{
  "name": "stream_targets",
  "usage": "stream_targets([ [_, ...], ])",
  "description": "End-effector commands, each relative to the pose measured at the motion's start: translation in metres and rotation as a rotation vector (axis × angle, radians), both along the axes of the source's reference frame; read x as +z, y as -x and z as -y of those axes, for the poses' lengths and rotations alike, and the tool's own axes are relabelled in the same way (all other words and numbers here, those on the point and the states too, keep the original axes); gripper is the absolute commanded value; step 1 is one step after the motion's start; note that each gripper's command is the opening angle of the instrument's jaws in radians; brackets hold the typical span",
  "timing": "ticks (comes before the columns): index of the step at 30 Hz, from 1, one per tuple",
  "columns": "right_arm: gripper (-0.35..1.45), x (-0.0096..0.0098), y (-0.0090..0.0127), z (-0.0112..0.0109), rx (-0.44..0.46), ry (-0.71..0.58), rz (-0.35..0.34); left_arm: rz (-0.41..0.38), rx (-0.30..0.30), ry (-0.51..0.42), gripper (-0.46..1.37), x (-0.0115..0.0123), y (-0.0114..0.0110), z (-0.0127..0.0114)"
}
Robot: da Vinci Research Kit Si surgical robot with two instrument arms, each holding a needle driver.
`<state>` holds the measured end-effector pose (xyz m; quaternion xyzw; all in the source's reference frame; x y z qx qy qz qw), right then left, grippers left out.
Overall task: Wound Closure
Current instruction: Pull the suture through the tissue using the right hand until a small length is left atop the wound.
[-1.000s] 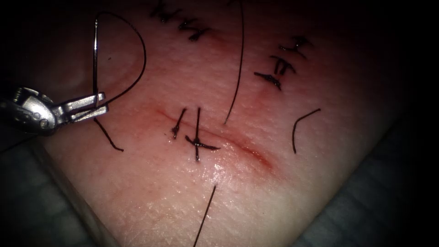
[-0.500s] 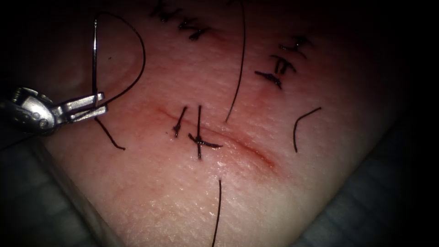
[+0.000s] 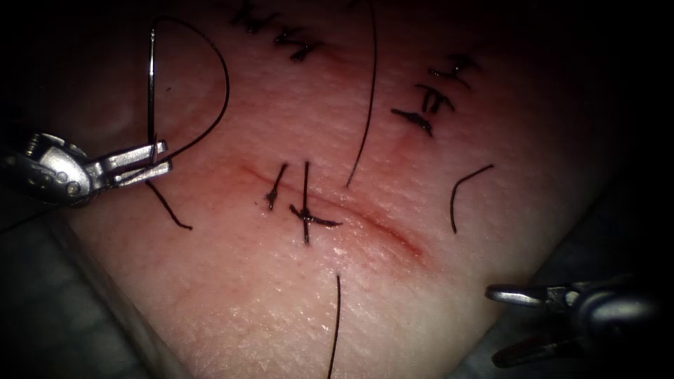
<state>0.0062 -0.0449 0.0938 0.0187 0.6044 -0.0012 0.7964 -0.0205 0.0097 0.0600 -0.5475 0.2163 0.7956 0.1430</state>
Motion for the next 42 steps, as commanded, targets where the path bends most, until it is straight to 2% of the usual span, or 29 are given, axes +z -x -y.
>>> stream_targets([
  [1,1.36,0.0008,-0.0003,-0.0002,-0.005,0.003,0.002,0.000,0.010,-0.003,-0.35,-0.0001,-0.0001,-0.0001],
  [5,1.35,0.0042,-0.0018,-0.0005,0.004,0.022,0.013,-0.002,0.016,0.007,-0.35,0.0000,-0.0001,-0.0003],
  [8,1.34,0.0058,-0.0029,0.0001,0.015,0.019,0.021,-0.004,0.018,0.012,-0.35,0.0002,0.0000,-0.0004],
  [12,1.27,0.0072,-0.0046,0.0014,0.002,0.003,0.065,-0.008,0.019,0.020,-0.35,0.0006,0.0003,-0.0004],
  [18,1.25,0.0083,-0.0066,0.0025,0.002,-0.009,0.073,-0.050,0.023,0.075,-0.35,0.0009,0.0006,-0.0005],
  [25,1.20,0.0089,-0.0081,0.0026,0.010,-0.005,0.078,-0.098,0.023,0.127,-0.35,0.0009,0.0011,-0.0005],
  [35,1.20,0.0106,-0.0113,0.0037,-0.003,0.007,0.085,-0.146,0.036,0.158,-0.35,0.0009,0.0020,-0.0002],
  [42,1.17,0.0117,-0.0132,0.0044,-0.012,0.014,0.088,-0.150,0.037,0.160,-0.35,0.0011,0.0021,0.0003],
])
